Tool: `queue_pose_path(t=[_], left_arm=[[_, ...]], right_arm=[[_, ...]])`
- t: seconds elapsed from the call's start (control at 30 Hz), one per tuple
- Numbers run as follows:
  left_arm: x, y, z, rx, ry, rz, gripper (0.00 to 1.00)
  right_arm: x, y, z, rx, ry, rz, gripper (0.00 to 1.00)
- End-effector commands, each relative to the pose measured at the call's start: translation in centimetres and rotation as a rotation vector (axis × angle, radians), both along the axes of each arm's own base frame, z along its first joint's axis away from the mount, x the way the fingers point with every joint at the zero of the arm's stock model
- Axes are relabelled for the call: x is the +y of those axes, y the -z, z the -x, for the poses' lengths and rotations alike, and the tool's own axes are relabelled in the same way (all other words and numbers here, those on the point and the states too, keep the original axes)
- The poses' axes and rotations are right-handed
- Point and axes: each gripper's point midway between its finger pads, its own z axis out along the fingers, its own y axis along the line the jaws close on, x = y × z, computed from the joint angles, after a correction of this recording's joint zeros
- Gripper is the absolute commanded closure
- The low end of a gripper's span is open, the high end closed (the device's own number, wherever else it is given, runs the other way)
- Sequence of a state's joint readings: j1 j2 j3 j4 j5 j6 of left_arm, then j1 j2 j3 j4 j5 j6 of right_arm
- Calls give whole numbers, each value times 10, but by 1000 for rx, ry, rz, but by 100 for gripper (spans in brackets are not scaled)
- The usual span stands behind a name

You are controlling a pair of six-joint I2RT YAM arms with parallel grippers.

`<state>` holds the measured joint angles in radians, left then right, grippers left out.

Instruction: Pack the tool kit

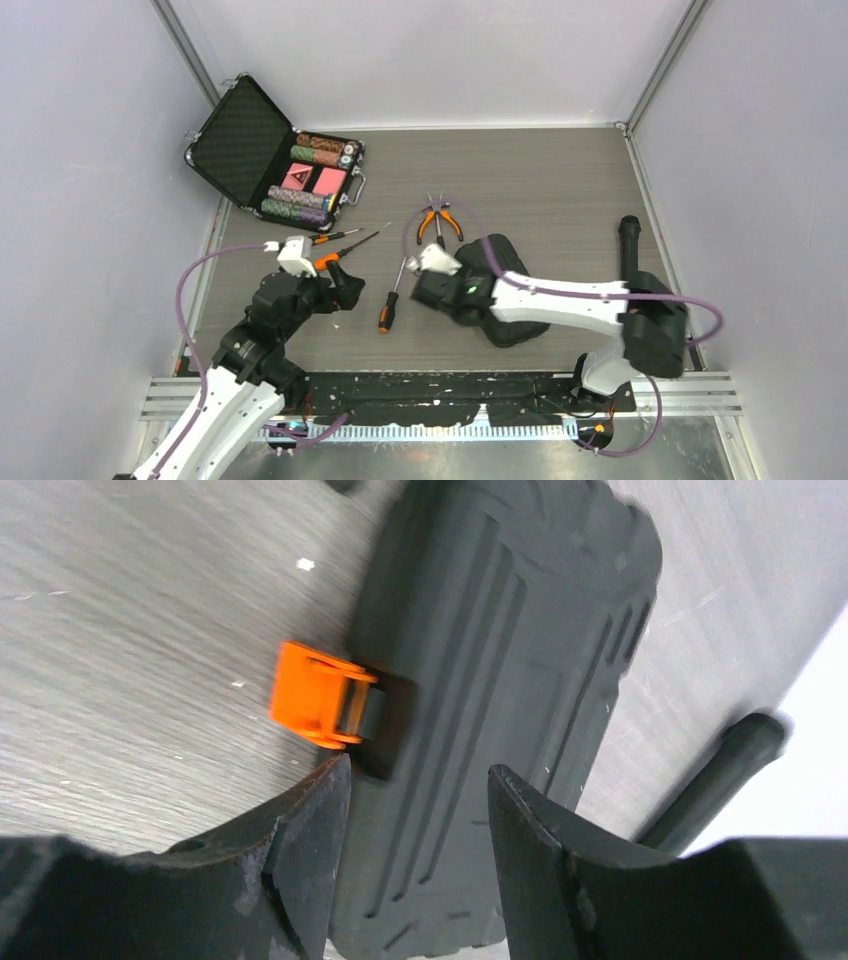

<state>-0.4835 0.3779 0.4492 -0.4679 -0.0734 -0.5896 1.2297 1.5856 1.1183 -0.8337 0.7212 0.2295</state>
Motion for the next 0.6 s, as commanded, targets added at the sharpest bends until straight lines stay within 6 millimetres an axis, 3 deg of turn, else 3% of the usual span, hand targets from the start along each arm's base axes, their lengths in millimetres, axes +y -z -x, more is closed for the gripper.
queue_pose_path(t=[0.0,0.03,0.07,0.1,0.13,0.17,0.23,0.3,0.33,0.37,0.4,0.43,0.57], left_arm=[[-47,-24,-4,-113,248,13,12],[-55,-26,-4,-131,285,-8,12],[-65,-30,-4,-165,329,-40,12],[-74,-33,-3,-193,369,-70,11],[-85,-33,-3,-210,406,-105,11],[-96,-32,-3,-232,449,-136,11],[-118,-33,0,-268,533,-178,11],[-140,-32,-1,-297,602,-207,10],[-152,-32,-1,-314,640,-214,10],[-163,-29,-2,-322,675,-225,10],[-174,-27,-2,-329,710,-235,10],[-186,-24,0,-328,750,-248,10],[-224,-10,1,-322,865,-306,9]], right_arm=[[-20,-8,-7,101,143,-329,41],[-34,-22,-17,83,197,-418,39],[-36,-17,-16,118,209,-481,37],[-52,-32,-27,87,262,-565,35],[-54,-30,-27,110,272,-628,32],[-72,-42,-37,70,326,-698,30],[-85,-49,-43,83,362,-830,26],[-95,-49,-48,118,394,-940,24],[-109,-43,-53,119,451,-971,24],[-102,-43,-52,164,429,-1038,24],[-112,-34,-55,178,478,-1066,24],[-106,-37,-55,208,454,-1124,24],[-113,-20,-61,257,504,-1218,24]])
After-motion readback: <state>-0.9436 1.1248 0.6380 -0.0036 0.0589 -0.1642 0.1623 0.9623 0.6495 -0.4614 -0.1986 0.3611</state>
